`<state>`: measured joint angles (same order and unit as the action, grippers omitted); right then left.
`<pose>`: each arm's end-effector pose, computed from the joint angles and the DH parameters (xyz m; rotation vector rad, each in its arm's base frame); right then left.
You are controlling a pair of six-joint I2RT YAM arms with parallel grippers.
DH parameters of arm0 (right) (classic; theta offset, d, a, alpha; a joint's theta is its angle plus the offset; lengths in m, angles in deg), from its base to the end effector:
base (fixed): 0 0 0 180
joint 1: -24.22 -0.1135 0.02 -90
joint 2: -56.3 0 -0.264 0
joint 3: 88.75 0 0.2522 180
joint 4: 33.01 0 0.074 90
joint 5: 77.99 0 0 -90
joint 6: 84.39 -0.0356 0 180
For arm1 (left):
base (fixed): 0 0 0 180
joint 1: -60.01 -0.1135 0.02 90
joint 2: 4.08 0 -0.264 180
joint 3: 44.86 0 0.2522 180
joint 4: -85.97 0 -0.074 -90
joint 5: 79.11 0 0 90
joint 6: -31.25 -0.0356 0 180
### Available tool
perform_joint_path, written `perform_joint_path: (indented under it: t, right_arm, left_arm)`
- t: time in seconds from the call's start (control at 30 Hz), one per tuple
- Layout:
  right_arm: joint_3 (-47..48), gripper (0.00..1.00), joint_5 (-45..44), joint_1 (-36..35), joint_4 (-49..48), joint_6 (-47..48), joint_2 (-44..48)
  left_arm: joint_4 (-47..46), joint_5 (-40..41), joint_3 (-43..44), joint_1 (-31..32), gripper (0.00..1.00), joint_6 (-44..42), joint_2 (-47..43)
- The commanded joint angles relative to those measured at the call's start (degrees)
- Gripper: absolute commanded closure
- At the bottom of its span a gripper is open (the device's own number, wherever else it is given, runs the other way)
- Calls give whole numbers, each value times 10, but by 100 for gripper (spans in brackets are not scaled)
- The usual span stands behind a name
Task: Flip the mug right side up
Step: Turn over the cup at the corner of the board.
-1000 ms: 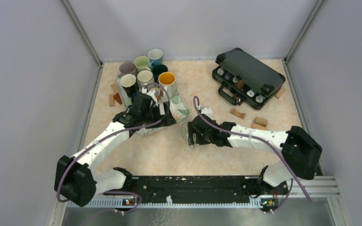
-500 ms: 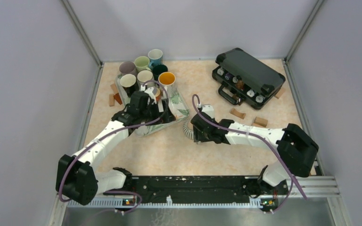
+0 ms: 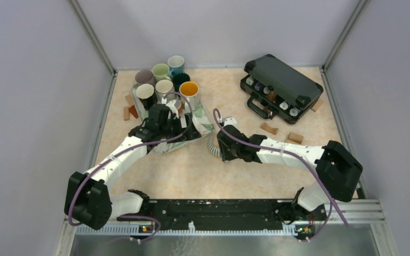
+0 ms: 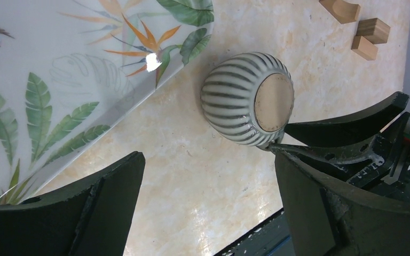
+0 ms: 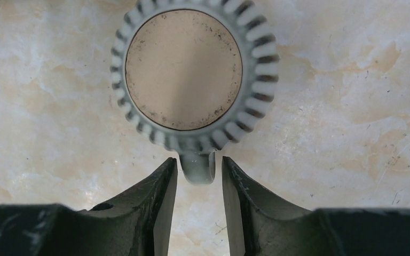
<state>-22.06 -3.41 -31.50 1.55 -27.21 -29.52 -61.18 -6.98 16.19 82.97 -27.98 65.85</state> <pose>0.1786 0.2452 0.2069 -0.3855 2.4595 0.3282 0.2343 -0.1111 0.2507 0.0052 2.4034 -0.8217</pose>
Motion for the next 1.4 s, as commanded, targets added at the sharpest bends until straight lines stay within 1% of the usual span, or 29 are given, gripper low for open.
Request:
perform_joint_path:
  t: [0.0, 0.73, 0.83, 0.9, 1.0, 1.03, 1.2, 1.37]
  right_arm:
    - [14, 64, 11, 1, -12, 26, -9]
    - [33, 73, 3, -5, -8, 24, -45]
    - [34, 78, 3, -6, -10, 22, -45]
    - [35, 84, 8, -5, -11, 18, -46]
    - [37, 98, 16, -5, -12, 11, -50]
    - [37, 100, 19, -4, -14, 9, -50]
    - [27, 100, 33, -4, -33, -12, -38]
    - [9, 100, 52, 5, -66, -42, -9]
  left_arm:
    - [-31, -18, -9, -3, 2, 8, 0]
    - [-52, -47, -25, -3, 2, 22, 3]
    - [-56, -54, -30, -3, 2, 29, 2]
    - [-69, -64, -40, -3, 2, 38, -1]
    - [-90, -85, -56, -4, 2, 56, -3]
    - [-96, -90, -61, -4, 2, 63, -4]
    - [-126, -113, -89, -8, 2, 96, -13]
    - [-153, -112, -107, -10, 2, 128, -37]
